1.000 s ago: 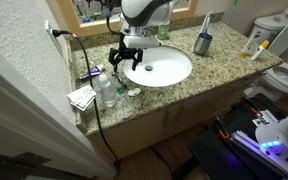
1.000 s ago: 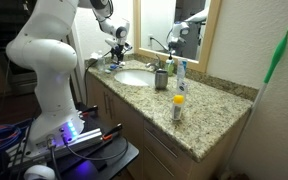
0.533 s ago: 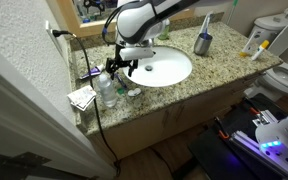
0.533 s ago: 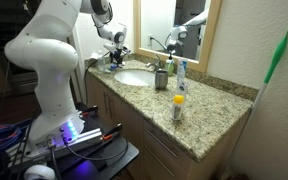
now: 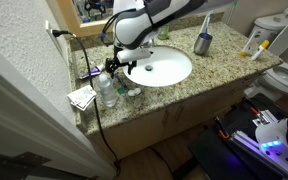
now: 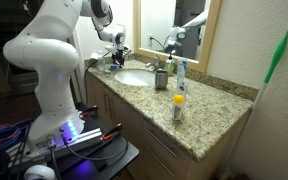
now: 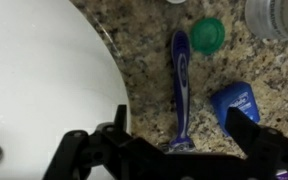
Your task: Move the shaving stick to the right side of the sink counter
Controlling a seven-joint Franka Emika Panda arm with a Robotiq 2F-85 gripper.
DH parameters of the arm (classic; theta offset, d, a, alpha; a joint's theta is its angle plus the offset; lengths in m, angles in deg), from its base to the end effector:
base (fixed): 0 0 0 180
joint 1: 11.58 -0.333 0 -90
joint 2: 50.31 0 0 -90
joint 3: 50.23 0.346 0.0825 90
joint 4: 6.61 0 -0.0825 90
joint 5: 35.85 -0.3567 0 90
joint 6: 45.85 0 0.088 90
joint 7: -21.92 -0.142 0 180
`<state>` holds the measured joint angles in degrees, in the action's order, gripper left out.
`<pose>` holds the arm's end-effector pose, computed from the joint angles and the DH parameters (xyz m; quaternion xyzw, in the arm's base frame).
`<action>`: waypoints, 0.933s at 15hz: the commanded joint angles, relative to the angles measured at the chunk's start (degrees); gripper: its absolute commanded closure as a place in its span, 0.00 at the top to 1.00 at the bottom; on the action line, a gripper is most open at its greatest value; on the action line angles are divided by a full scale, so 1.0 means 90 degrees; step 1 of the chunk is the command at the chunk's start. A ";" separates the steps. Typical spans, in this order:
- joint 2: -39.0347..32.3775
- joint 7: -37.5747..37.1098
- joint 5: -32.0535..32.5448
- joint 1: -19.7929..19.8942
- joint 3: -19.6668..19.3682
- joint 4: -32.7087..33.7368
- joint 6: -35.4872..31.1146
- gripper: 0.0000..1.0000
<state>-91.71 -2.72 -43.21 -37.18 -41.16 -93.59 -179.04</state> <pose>0.6018 0.3989 0.2529 -0.9937 -0.0235 0.0106 0.1089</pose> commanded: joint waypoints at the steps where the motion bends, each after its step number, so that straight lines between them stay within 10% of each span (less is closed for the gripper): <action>1: -0.0092 -0.0173 0.0184 -0.0087 -0.0106 0.0222 0.0253 0.97; 14: 0.0015 -0.0319 0.0159 -0.0045 -0.0083 0.0185 0.0903 1.00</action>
<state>-91.71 -4.62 -42.24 -37.44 -41.64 -92.55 -174.19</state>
